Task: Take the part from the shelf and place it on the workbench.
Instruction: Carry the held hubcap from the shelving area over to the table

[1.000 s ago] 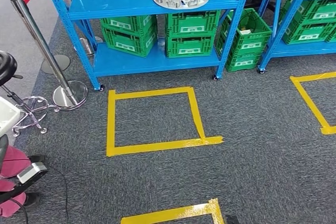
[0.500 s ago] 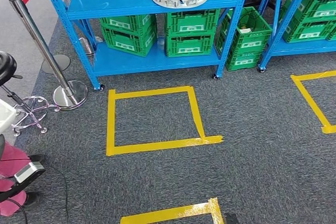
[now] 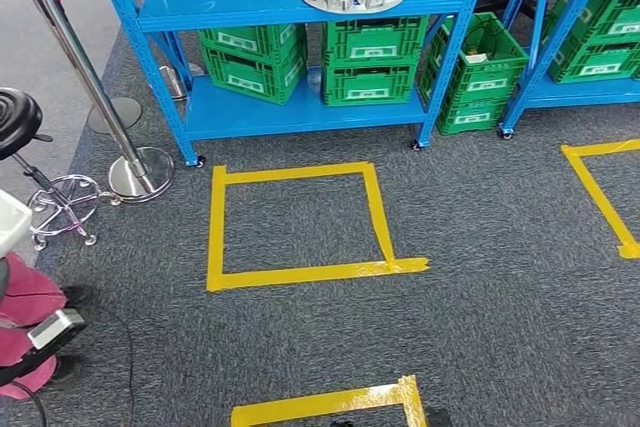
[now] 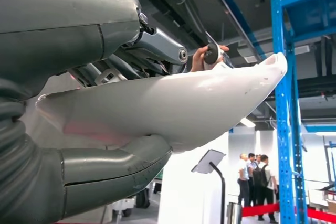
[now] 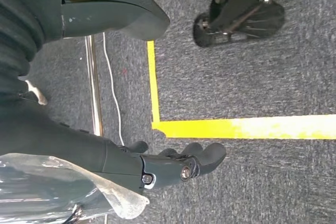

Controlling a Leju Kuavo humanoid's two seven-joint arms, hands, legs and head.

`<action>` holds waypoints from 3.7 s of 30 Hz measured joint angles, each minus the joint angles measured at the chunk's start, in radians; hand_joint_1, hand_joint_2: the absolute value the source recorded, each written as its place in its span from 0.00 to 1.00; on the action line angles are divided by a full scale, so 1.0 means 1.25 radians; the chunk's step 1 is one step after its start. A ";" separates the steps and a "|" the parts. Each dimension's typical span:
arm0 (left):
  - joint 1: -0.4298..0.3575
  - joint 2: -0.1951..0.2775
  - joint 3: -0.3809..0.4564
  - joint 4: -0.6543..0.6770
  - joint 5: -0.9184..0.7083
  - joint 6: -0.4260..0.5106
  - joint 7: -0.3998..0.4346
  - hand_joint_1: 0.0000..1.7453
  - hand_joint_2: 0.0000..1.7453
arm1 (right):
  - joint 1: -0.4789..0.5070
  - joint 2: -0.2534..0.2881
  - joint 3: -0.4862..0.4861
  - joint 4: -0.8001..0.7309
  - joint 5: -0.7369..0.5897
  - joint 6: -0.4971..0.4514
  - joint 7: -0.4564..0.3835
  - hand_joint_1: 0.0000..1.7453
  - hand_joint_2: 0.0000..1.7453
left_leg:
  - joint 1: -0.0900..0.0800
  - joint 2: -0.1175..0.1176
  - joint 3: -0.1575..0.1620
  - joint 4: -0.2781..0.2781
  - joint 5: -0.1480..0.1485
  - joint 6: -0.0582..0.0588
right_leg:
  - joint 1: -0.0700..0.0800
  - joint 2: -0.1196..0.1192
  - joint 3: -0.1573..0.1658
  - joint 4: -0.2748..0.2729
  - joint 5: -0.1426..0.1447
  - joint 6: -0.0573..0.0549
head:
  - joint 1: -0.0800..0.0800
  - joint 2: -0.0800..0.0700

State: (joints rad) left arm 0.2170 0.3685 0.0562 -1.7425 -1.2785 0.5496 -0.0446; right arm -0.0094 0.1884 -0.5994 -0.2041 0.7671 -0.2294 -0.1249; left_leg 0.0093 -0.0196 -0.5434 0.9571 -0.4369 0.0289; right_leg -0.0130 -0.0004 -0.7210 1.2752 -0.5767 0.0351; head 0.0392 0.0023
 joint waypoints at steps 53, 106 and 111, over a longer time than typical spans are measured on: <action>0.008 0.015 0.029 -0.011 -0.003 -0.002 0.005 1.00 1.00 | 0.001 -0.001 -0.001 0.000 0.016 0.010 -0.007 0.00 1.00 | -0.003 0.064 -0.033 0.047 -0.009 -0.036 | 0.008 -0.100 0.186 -0.226 0.033 -0.012 | -0.020 0.000; -0.023 -0.013 0.036 -0.014 0.017 -0.017 -0.014 1.00 1.00 | 0.010 -0.006 -0.051 -0.007 0.013 0.009 -0.038 0.00 1.00 | 0.001 0.002 -0.137 0.239 -0.093 -0.042 | 0.004 -0.015 0.153 -0.217 0.056 -0.033 | -0.030 0.000; -0.058 -0.019 0.008 0.005 -0.001 -0.023 -0.011 1.00 1.00 | 0.011 -0.012 -0.067 -0.010 0.003 0.016 -0.048 0.00 1.00 | 0.001 0.047 -0.075 0.124 -0.021 -0.038 | 0.010 -0.070 0.166 -0.217 0.044 -0.028 | -0.030 0.000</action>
State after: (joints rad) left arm 0.1442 0.3450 0.0668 -1.7364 -1.2797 0.5211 -0.0587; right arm 0.0042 0.1735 -0.6832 -0.2162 0.7709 -0.2090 -0.1843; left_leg 0.0106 0.0388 -0.6372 1.1119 -0.4626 -0.0188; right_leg -0.0011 -0.0881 -0.5139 1.0044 -0.5211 0.0005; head 0.0012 0.0023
